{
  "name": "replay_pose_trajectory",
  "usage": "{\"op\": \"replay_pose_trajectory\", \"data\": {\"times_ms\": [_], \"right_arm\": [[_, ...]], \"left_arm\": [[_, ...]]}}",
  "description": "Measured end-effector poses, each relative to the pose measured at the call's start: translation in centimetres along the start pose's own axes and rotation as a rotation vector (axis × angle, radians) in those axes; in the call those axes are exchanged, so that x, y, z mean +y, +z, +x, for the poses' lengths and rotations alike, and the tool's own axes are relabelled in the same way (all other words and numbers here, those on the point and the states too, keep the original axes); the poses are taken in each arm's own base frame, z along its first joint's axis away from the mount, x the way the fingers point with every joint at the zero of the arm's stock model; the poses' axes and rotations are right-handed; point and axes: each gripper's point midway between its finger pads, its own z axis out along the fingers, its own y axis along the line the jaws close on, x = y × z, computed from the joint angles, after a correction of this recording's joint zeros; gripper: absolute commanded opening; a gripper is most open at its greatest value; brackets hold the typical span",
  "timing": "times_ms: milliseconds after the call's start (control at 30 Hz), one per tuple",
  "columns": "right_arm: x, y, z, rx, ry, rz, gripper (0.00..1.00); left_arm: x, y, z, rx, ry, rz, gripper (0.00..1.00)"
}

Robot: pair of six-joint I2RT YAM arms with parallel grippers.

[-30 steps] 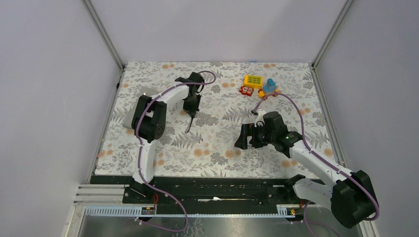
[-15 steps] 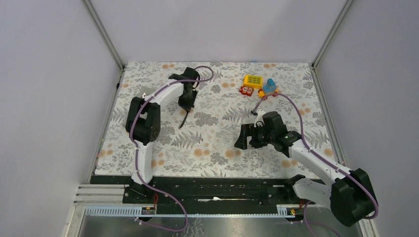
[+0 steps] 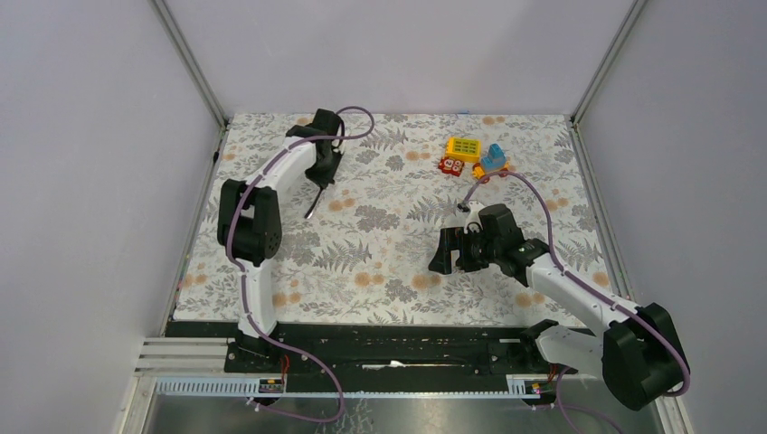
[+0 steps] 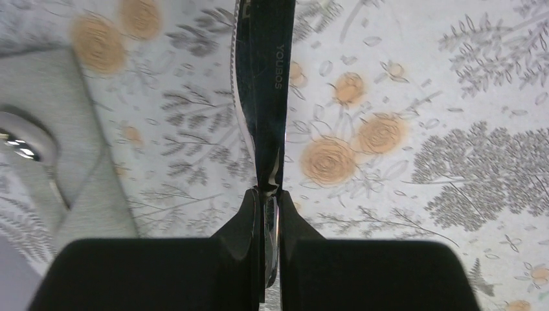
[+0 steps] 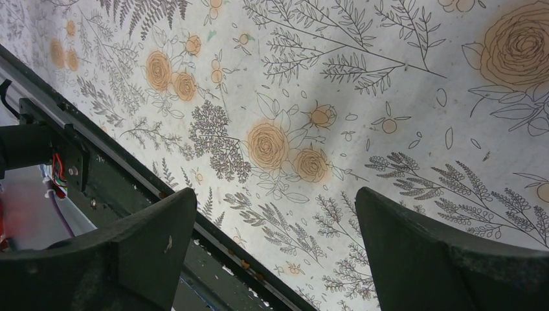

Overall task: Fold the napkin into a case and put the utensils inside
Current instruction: Insert the knife into the folded napkin.

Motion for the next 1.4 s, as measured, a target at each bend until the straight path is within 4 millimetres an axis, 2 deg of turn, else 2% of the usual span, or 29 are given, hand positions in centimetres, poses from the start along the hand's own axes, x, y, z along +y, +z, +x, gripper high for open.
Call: {"op": "replay_pose_trajectory", "data": {"times_ms": [233, 433, 600, 967, 1233, 1400], "right_arm": [[-0.1, 0.1, 0.2, 0.009, 0.004, 0.003, 1.0], [-0.2, 0.3, 0.3, 0.016, 0.008, 0.006, 1.0], [-0.3, 0.4, 0.5, 0.025, 0.015, 0.01, 1.0], [-0.6, 0.7, 0.8, 0.041, 0.023, 0.018, 1.0], [-0.9, 0.9, 1.1, 0.056, 0.029, 0.025, 1.0], [-0.9, 1.0, 1.1, 0.059, 0.031, 0.026, 1.0]], "left_arm": [[4.3, -1.3, -2.6, -0.076, 0.006, -0.061, 0.0], [9.1, -2.9, -4.7, -0.143, 0.003, -0.125, 0.0], [12.0, -2.9, -5.9, -0.185, 0.004, -0.169, 0.0], [13.6, 1.9, -4.9, -0.124, 0.051, -0.179, 0.0], [15.6, 2.8, -5.0, -0.134, 0.034, -0.195, 0.0], [15.9, 3.6, -5.5, -0.146, 0.033, -0.195, 0.0]]}}
